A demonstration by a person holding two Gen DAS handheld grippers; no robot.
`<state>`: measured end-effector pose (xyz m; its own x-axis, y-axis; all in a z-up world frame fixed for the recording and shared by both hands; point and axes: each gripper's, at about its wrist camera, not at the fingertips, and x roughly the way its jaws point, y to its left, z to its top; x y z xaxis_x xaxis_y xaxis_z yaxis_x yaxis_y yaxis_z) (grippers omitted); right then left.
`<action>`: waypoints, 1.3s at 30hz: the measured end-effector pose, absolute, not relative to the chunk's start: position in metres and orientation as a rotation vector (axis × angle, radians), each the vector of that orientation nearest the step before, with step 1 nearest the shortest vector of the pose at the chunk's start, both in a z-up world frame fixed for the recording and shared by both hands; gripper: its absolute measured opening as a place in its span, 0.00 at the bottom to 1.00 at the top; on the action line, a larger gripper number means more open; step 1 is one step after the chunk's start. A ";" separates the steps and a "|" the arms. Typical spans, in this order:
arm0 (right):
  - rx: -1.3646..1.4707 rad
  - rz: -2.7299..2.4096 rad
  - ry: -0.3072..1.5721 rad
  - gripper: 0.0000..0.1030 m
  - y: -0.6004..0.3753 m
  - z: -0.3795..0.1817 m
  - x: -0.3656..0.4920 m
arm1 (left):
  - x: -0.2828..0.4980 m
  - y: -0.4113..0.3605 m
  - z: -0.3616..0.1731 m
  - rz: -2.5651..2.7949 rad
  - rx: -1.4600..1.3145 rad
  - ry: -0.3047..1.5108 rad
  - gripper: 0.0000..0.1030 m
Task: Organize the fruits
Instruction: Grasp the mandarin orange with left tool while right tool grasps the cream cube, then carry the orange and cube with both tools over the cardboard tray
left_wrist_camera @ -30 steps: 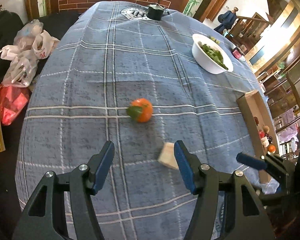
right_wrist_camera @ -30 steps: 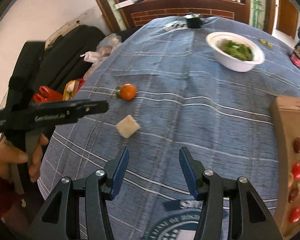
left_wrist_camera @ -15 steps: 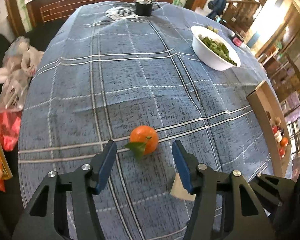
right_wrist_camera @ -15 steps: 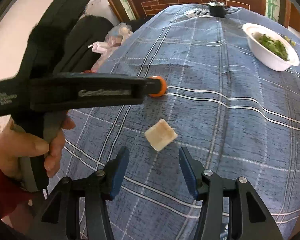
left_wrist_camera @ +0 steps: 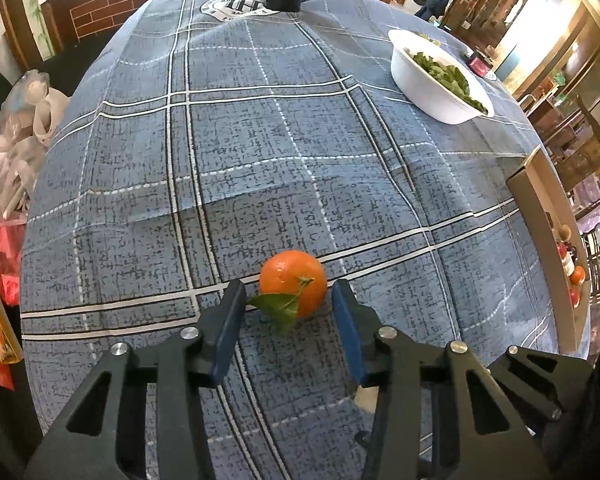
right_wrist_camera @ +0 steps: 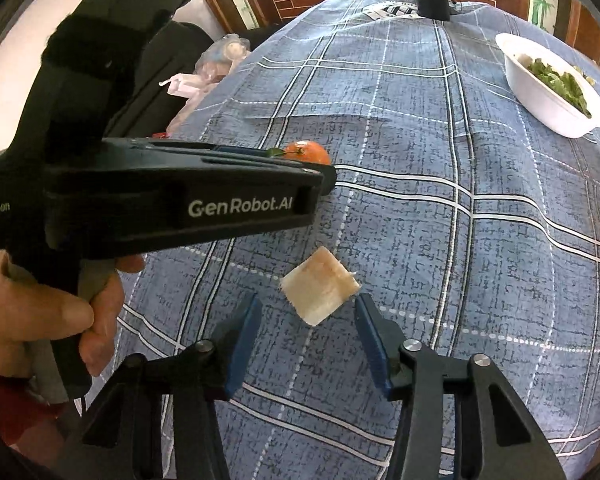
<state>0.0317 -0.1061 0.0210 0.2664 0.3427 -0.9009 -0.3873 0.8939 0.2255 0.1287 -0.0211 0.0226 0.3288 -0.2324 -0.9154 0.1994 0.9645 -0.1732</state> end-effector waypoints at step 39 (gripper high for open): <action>-0.054 0.487 1.231 0.40 -0.100 0.015 0.051 | 0.130 -0.011 0.022 -0.291 -0.087 1.196 0.30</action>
<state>0.0505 -0.1003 0.0155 0.2448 0.3276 -0.9126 -0.3851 0.8966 0.2185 0.1303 -0.0107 0.0220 0.3335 -0.2687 -0.9036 0.1771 0.9593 -0.2199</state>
